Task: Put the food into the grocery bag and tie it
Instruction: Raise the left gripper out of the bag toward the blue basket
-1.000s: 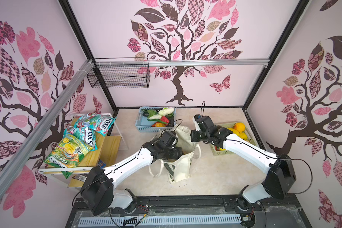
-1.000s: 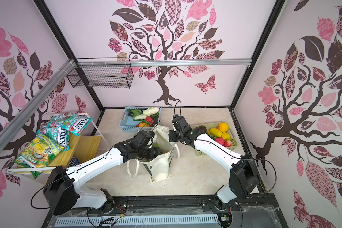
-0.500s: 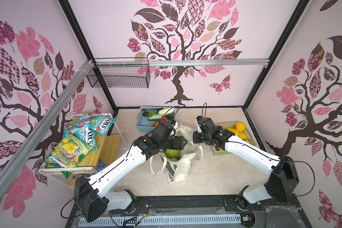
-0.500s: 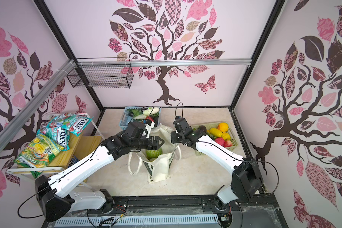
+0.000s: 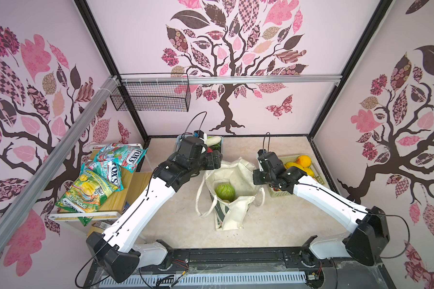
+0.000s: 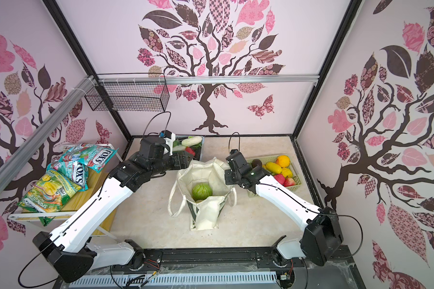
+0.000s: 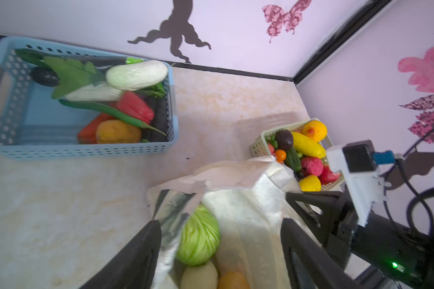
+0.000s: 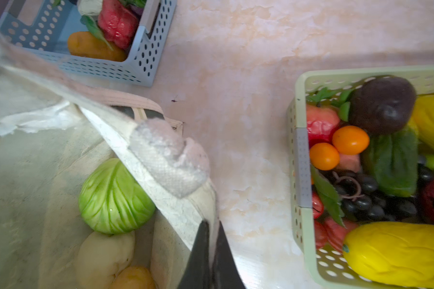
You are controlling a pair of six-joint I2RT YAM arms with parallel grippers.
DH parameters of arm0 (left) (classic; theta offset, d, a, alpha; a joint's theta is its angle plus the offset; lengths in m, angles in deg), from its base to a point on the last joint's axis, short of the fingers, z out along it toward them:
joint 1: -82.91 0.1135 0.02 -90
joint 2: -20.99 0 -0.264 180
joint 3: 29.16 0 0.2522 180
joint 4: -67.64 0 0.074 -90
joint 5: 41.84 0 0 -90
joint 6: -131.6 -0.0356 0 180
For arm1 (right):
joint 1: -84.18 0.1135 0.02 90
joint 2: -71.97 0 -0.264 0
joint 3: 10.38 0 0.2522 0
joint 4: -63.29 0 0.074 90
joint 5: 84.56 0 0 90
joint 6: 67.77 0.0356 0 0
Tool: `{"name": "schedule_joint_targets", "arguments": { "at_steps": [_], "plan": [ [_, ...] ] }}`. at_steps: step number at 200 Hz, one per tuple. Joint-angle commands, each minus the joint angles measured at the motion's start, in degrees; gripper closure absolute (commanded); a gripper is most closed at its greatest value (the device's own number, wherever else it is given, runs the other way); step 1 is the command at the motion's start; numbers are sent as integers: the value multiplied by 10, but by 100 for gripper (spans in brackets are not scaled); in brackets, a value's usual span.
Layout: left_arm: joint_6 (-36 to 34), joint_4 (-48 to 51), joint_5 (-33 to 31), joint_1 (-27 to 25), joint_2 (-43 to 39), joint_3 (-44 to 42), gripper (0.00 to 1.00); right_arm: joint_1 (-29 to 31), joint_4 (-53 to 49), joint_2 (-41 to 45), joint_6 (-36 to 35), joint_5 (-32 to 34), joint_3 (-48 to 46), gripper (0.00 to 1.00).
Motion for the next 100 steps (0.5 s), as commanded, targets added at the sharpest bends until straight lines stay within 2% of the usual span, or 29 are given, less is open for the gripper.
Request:
{"name": "schedule_joint_targets", "arguments": {
  "at_steps": [1,36,62,100],
  "plan": [
    [-13,1,-31,28,19,24,21,-27,-36,29,-2,21,-10,100],
    [-12,-12,-52,59,68,29,21,-46,-52,38,1,34,-18,100],
    [-21,-17,-67,63,117,43,21,-54,-61,45,2,40,-26,100],
    [-27,-18,-53,71,193,67,22,-57,-75,54,4,52,-29,100]
  ]
}}
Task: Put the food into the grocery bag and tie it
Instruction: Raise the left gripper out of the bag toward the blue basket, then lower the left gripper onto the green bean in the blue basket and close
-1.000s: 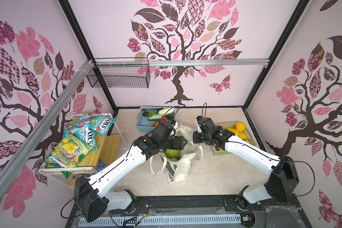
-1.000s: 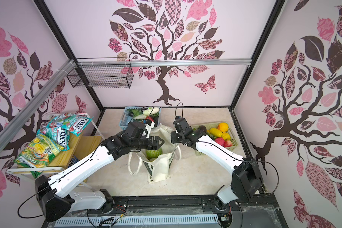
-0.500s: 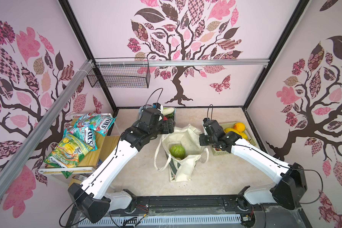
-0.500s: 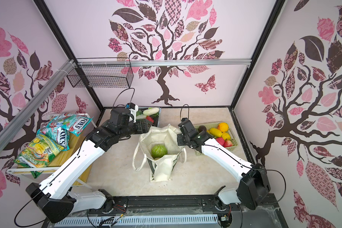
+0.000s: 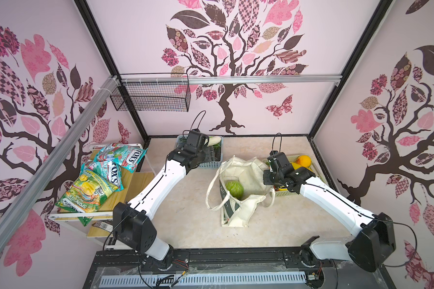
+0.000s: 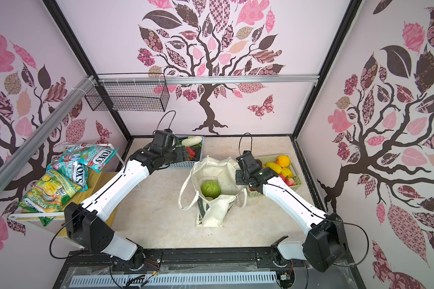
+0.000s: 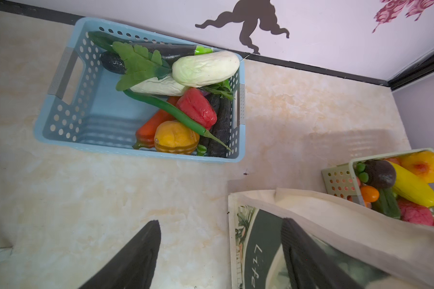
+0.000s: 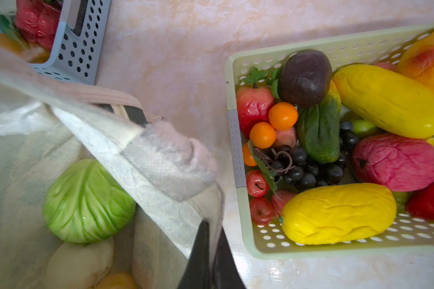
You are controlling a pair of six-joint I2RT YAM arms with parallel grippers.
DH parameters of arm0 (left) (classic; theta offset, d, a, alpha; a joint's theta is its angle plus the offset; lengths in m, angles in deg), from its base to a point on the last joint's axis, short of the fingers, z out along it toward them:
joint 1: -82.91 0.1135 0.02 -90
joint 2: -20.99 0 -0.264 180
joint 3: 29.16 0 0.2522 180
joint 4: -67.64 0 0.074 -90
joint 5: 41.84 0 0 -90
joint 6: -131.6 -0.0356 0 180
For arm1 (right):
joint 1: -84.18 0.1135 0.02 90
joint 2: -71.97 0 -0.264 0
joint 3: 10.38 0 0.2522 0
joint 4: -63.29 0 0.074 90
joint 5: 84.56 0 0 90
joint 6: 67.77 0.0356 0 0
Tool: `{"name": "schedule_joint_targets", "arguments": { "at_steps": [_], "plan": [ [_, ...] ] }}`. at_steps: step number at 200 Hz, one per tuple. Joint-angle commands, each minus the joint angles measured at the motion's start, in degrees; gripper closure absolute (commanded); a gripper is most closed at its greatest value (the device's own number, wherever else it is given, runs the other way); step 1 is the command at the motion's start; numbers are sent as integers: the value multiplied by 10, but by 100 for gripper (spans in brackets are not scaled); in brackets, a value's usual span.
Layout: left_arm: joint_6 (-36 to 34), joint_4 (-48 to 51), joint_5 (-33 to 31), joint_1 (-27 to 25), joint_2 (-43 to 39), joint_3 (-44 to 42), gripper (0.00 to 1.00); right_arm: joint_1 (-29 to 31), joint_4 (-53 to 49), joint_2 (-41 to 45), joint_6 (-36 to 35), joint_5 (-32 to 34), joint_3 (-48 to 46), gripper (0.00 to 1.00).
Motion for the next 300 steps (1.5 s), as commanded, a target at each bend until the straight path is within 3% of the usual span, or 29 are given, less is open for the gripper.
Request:
{"name": "schedule_joint_targets", "arguments": {
  "at_steps": [1,55,116,192,300],
  "plan": [
    [-11,-10,1,7,34,36,22,-4,-36,26,3,21,-2,100],
    [84,-74,95,55,125,39,25,-5,-42,21,-2,27,0,100],
    [203,-147,130,73,195,36,27,-5,-45,5,-2,30,9,100],
    [234,-204,144,74,250,49,41,-5,-36,-3,1,24,-1,100],
    [240,-201,127,77,313,79,52,-5,-22,-18,-4,11,-10,100]
  ]
}}
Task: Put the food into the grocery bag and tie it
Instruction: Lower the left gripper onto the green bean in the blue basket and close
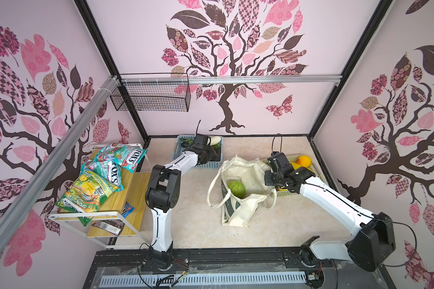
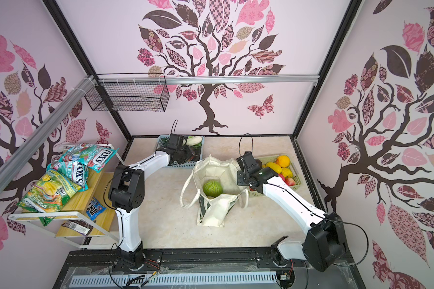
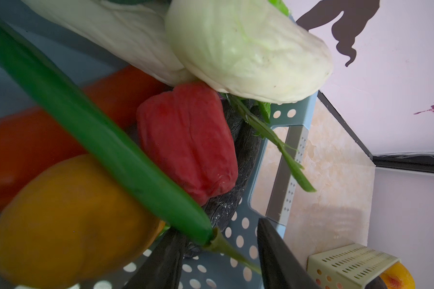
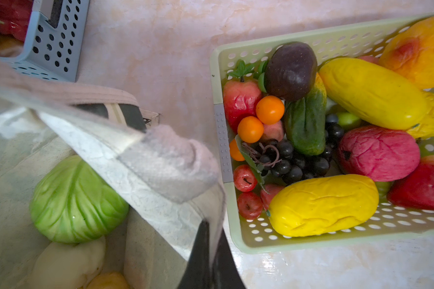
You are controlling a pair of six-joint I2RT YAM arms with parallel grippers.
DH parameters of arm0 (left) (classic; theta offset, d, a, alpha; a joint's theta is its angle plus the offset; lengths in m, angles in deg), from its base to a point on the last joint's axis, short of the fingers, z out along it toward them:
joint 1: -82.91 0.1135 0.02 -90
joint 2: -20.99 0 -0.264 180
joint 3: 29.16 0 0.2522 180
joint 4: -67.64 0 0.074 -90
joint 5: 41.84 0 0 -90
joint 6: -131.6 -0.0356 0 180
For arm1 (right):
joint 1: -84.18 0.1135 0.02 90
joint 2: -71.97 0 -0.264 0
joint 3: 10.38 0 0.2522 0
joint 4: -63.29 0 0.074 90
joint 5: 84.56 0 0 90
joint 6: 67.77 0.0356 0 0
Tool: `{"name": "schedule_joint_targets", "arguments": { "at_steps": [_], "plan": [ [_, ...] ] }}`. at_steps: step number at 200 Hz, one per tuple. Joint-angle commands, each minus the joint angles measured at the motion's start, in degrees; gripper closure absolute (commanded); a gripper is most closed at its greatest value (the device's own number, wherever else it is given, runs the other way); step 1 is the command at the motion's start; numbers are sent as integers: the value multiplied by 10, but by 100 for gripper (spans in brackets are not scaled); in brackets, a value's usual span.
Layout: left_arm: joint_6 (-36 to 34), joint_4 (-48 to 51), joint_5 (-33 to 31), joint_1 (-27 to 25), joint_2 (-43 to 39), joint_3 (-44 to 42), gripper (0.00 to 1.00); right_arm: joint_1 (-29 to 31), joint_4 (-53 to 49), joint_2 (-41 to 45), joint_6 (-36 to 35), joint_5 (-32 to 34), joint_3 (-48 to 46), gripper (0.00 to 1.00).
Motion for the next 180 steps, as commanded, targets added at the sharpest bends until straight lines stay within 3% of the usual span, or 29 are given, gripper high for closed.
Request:
{"name": "schedule_joint_targets", "arguments": {
  "at_steps": [1,120,136,180],
  "plan": [
    [1,10,-9,3,27,22,52,-3,-9,-14,-3,-4,-9,100],
    [-24,3,-2,4,-12,-14,72,-3,-5,-25,-2,-40,18,100],
    [-25,5,-8,4,-20,-20,79,-3,-5,-25,-1,-46,22,100],
    [-34,16,-14,4,-31,-27,81,-3,-4,-24,-2,-54,26,100]
  ]
}}
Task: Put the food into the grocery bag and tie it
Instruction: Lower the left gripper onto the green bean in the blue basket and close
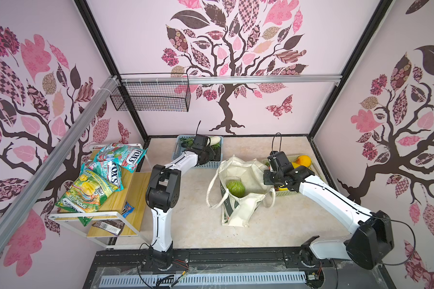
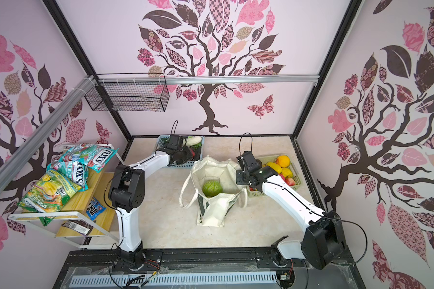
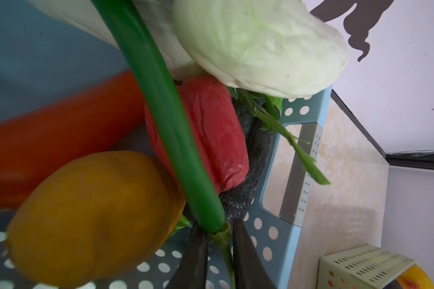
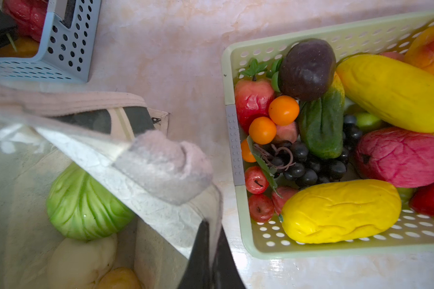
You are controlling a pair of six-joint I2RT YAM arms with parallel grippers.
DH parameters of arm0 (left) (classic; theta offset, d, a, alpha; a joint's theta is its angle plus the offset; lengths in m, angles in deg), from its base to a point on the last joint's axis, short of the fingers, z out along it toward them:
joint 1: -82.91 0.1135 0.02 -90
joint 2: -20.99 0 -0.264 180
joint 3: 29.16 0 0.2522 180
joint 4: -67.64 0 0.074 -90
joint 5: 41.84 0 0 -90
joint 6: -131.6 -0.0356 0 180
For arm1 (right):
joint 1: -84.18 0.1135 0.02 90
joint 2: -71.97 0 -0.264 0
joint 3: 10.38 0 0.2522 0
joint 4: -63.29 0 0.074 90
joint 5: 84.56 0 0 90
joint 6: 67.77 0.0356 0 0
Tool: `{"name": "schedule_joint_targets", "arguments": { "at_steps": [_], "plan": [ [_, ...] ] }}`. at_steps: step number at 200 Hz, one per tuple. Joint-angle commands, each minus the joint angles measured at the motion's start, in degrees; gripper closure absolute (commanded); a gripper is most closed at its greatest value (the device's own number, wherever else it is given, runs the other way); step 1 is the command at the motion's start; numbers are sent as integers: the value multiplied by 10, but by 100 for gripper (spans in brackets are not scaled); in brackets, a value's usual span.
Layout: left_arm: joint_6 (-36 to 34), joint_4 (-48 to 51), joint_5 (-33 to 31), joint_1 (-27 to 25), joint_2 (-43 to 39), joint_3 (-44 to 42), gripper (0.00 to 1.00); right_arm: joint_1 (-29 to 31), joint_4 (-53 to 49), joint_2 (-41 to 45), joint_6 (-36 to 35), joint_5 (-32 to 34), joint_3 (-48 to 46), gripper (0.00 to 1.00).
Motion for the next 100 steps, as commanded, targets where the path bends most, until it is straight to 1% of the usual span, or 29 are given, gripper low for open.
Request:
{"name": "schedule_joint_targets", "arguments": {
  "at_steps": [1,6,18,25,74,100],
  "plan": [
    [-13,7,-7,3,-26,-20,81,-1,-11,-14,-2,-18,18,100],
    [-13,9,-8,3,-28,-22,83,-1,-10,-14,-1,-19,19,100],
    [-11,15,-12,3,-30,-21,92,-1,-8,-13,-1,-23,18,100],
    [-11,17,-12,3,-31,-22,94,-1,-7,-13,-1,-25,18,100],
    [-9,23,-23,4,-51,-38,95,-1,-2,-12,0,-36,18,100],
    [-7,24,-26,3,-67,-52,97,-1,4,-11,1,-43,16,100]
  ]
}}
